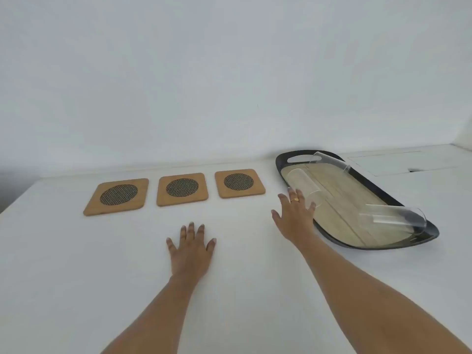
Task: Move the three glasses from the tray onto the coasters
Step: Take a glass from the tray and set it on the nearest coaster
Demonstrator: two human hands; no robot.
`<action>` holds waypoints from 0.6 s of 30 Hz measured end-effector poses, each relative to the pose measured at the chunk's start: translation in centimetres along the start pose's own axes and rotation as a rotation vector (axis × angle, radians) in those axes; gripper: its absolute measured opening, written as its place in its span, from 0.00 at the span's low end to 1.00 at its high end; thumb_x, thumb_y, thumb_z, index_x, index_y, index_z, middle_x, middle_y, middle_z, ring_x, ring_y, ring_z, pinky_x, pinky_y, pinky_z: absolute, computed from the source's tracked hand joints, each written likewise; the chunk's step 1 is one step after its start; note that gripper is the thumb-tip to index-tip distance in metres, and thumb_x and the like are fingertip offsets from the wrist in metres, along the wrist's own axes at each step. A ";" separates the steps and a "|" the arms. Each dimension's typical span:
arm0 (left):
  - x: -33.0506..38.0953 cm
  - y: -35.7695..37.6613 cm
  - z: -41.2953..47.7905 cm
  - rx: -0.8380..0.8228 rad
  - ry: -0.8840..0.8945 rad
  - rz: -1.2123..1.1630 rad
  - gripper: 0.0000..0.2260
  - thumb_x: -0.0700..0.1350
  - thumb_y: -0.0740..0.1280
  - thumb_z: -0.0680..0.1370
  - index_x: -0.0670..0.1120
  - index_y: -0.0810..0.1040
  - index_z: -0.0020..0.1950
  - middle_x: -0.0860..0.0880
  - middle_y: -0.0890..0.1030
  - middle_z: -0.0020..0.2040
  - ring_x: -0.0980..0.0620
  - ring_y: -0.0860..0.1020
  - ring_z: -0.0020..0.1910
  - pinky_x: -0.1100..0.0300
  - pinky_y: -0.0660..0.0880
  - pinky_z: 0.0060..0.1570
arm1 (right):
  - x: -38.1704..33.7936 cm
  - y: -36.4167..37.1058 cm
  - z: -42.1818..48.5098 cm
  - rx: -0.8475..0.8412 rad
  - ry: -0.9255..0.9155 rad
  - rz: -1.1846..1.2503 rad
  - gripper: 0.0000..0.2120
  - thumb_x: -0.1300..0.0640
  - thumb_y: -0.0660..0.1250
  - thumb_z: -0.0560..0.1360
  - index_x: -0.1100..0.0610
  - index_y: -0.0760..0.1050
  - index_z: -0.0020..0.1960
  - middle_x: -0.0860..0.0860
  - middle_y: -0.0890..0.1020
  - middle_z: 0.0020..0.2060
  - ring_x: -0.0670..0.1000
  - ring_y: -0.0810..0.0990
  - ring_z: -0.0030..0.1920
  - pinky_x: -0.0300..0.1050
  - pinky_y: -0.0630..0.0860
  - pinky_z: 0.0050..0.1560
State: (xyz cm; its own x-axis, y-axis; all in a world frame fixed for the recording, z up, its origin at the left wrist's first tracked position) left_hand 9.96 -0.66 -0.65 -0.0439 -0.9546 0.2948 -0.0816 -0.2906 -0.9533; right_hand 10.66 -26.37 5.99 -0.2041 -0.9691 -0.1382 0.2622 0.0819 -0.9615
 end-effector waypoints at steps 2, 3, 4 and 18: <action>0.2 0.0 0.9 0.012 0.007 0.020 0.26 0.59 0.47 0.80 0.51 0.50 0.77 0.49 0.49 0.79 0.50 0.46 0.78 0.40 0.45 0.74 | 1.7 -0.7 0.9 0.027 0.070 -0.004 0.24 0.48 0.58 0.77 0.55 0.61 0.70 0.54 0.58 0.75 0.55 0.51 0.76 0.67 0.54 0.69; 0.3 0.0 1.3 0.017 0.011 0.027 0.26 0.59 0.47 0.80 0.51 0.51 0.77 0.49 0.49 0.79 0.49 0.47 0.78 0.40 0.45 0.74 | 2.6 -0.9 1.5 0.040 0.098 -0.002 0.24 0.48 0.59 0.77 0.55 0.61 0.70 0.54 0.58 0.75 0.56 0.51 0.76 0.67 0.53 0.70; 0.2 0.0 1.7 0.023 0.014 0.027 0.26 0.59 0.47 0.80 0.51 0.51 0.77 0.49 0.50 0.79 0.49 0.47 0.78 0.40 0.45 0.74 | 3.5 -1.3 2.0 0.056 0.132 0.014 0.24 0.49 0.59 0.77 0.55 0.60 0.70 0.55 0.58 0.74 0.56 0.51 0.76 0.67 0.54 0.70; 1.1 0.1 2.8 0.078 0.029 0.032 0.25 0.58 0.47 0.80 0.52 0.51 0.76 0.51 0.52 0.78 0.51 0.48 0.78 0.41 0.48 0.74 | 10.5 0.3 3.4 0.152 0.410 0.495 0.33 0.58 0.69 0.72 0.61 0.55 0.71 0.65 0.66 0.65 0.65 0.73 0.60 0.53 0.73 0.56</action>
State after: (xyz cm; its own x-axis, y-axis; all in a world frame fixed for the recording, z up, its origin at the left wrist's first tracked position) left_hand 12.72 -1.89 -0.63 -0.0744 -0.9615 0.2645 -0.0020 -0.2651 -0.9642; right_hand 11.79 -37.26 5.09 -0.3600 -0.6560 -0.6634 0.5418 0.4319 -0.7210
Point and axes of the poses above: each hand's wrist, its own z-axis towards the middle knuckle, its own y-axis out of the palm, x = y × z, the point moved 10 cm from there along z, towards the middle knuckle
